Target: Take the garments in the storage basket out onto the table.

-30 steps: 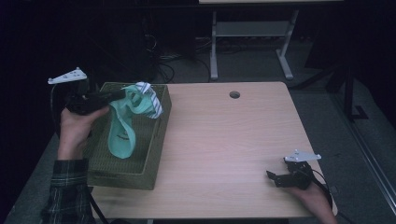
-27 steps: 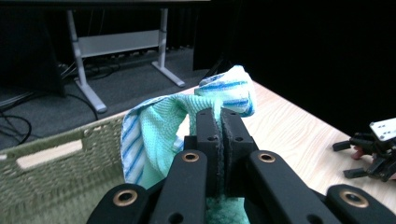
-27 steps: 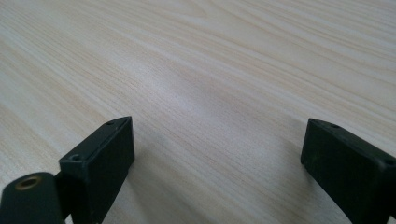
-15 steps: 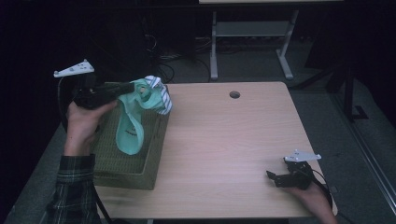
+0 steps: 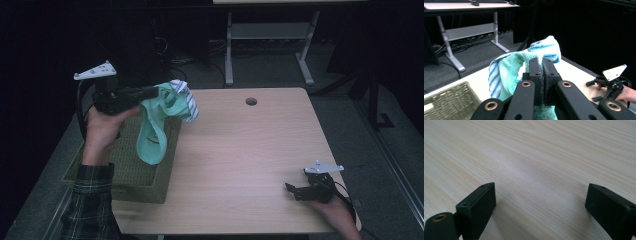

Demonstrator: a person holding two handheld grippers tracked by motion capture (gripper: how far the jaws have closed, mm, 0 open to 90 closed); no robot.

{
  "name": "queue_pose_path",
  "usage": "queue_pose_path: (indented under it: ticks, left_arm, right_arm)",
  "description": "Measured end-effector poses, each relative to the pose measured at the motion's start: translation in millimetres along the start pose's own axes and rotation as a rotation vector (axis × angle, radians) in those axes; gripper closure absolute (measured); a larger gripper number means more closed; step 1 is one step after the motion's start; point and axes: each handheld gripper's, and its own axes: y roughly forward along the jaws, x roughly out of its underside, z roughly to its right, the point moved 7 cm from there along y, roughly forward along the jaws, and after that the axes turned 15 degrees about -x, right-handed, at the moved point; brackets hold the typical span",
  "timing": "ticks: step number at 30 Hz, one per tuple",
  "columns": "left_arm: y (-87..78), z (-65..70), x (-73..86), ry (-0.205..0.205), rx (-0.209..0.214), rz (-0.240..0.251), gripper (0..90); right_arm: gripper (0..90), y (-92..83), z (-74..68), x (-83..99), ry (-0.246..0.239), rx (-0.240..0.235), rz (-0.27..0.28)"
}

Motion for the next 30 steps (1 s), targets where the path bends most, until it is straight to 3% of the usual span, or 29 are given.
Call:
queue_pose_path:
  ticks: [13, 30]
  left_arm:
    - [27.8, 35.0, 0.6, 0.009, 0.053, -0.011, 87.1]
    - [56.7, 63.8, 12.4, 0.006, 0.101, -0.027, 87.1]
  right_arm:
    - [9.4, 0.0, 0.0, 0.0, 0.001, 0.0, 0.0]
    - [9.4, 0.0, -0.3, -0.1, 0.003, -0.001, 0.0]
